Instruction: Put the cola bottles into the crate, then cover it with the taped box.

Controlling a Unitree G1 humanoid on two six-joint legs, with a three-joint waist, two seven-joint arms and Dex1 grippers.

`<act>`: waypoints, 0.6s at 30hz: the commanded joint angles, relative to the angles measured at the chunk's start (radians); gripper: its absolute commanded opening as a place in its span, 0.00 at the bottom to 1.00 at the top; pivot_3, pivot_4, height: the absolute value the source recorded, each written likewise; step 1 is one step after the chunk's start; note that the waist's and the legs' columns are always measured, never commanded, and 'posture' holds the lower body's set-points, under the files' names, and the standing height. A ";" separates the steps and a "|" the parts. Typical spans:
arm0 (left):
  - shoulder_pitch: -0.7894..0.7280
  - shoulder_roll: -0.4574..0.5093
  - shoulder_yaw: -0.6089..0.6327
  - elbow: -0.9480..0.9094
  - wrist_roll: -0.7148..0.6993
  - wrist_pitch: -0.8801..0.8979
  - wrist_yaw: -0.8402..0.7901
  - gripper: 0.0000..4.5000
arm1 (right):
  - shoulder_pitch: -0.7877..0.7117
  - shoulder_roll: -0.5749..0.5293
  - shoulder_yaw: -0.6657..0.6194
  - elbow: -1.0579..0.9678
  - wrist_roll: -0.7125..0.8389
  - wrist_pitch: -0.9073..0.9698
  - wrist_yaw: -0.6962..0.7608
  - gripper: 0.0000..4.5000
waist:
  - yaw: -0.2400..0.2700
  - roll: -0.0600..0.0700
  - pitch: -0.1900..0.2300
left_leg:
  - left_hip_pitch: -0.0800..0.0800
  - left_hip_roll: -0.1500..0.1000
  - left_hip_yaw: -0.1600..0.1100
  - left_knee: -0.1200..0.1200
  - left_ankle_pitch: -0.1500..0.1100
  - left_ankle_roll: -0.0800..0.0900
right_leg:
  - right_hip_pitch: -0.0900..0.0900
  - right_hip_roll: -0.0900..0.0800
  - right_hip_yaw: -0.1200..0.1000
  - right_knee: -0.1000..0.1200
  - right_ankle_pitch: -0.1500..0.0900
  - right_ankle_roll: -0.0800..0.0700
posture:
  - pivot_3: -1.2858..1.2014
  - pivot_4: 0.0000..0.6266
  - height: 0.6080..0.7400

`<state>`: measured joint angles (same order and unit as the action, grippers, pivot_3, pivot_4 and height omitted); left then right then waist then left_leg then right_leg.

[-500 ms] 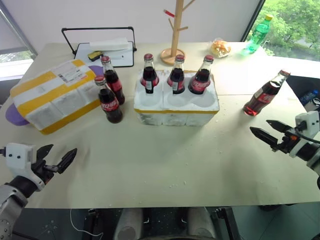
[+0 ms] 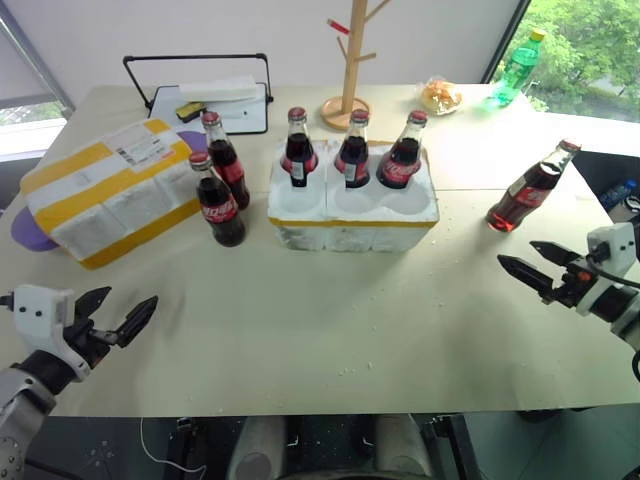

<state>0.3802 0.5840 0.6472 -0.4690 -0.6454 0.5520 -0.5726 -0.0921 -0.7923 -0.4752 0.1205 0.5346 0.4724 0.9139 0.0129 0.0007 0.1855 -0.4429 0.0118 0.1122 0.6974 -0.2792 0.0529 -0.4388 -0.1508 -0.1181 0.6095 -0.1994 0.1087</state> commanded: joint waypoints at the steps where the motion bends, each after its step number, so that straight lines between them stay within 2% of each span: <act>1: -0.016 0.014 0.019 -0.007 -0.015 -0.012 -0.011 0.99 | -0.021 -0.039 -0.020 -0.059 0.036 0.022 0.021 1.00 | 0.000 0.000 0.000 | 0.000 0.000 0.000 0.000 0.000 0.000 | 0.000 0.000 0.000 0.000 0.000 0.000 | 0.52 0.24 1.00; 8: -0.043 0.046 0.009 -0.015 -0.042 0.021 -0.037 0.99 | -0.004 -0.061 -0.039 -0.136 0.075 0.069 0.049 1.00 | 0.001 0.000 0.000 | 0.000 0.000 0.000 0.000 0.000 0.000 | 0.000 0.000 0.000 0.000 0.000 0.000 | 0.52 0.24 1.00; 13: -0.098 0.090 -0.025 -0.018 -0.068 0.057 -0.064 0.99 | -0.007 -0.146 -0.078 -0.253 0.185 0.177 0.129 1.00 | 0.000 0.001 0.000 | 0.000 0.000 0.000 0.000 0.000 0.000 | 0.000 0.000 0.000 0.000 0.000 0.000 | 0.52 0.24 1.00; 18: -0.198 0.141 -0.076 0.011 -0.084 0.086 -0.087 0.99 | -0.177 -0.250 -0.065 -0.324 0.340 0.327 0.135 1.00 | -0.001 0.001 0.000 | 0.000 0.000 0.000 0.000 0.000 0.000 | 0.000 0.000 0.000 0.000 0.000 0.000 | 0.52 0.24 1.00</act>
<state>0.2053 0.7002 0.5702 -0.4588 -0.7107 0.6329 -0.6486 -0.2231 -1.0070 -0.5200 -0.1522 0.8106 0.7693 1.0401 0.0120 0.0018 0.1857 -0.4429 0.0119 0.1121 0.6974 -0.2791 0.0528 -0.4398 -0.1509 -0.1179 0.6097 -0.1992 0.1084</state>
